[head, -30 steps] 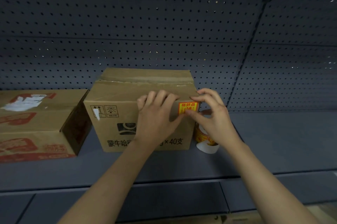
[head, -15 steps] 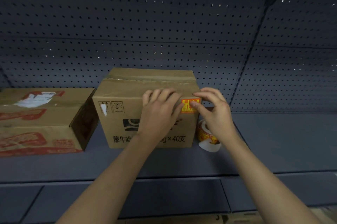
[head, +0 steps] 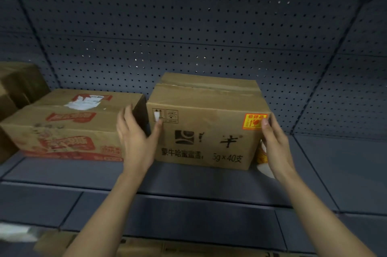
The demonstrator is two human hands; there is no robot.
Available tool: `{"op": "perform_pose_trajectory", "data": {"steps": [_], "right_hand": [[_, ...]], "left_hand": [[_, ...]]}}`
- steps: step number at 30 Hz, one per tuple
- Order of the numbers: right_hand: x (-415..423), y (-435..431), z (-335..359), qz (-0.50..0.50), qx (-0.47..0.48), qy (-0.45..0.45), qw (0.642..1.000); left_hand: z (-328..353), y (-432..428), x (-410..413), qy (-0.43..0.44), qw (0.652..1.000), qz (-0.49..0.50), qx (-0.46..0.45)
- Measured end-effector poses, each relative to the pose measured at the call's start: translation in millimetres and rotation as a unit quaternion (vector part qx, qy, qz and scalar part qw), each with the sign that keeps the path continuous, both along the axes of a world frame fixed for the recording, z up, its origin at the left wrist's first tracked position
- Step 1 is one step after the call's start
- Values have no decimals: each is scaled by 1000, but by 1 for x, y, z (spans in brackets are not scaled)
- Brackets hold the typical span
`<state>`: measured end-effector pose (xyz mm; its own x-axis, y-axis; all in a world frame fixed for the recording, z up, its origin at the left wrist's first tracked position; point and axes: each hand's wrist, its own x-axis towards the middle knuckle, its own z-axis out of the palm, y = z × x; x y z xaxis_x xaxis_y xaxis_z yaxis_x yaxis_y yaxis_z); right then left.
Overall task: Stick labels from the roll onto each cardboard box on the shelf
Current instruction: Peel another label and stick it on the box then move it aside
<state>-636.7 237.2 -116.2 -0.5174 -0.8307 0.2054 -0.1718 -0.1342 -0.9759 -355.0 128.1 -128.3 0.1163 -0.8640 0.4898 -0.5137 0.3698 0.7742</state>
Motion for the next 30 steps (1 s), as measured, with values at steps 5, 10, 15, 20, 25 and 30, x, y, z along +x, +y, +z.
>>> {"op": "perform_pose_trajectory", "data": {"steps": [5, 10, 15, 20, 25, 30], "right_hand": [[14, -7, -7, -6, 7, -13, 1000], [8, -14, -21, 36, -8, -28, 999], [15, -8, -18, 17, -8, 0, 1000], [25, 1, -8, -18, -21, 6, 1000], [31, 19, 9, -42, -62, 10, 997], [21, 40, 28, -78, -105, 24, 991]], "left_hand": [[-14, -14, 7, 93, 979, -118, 139], [-21, -16, 3, 132, 943, -233, 195], [-23, -16, 5, 119, 954, -226, 158], [-11, -7, 10, 129, 961, -225, 90], [7, 0, 8, 134, 961, -238, 52], [22, 6, -16, 136, 952, -269, 58]]}}
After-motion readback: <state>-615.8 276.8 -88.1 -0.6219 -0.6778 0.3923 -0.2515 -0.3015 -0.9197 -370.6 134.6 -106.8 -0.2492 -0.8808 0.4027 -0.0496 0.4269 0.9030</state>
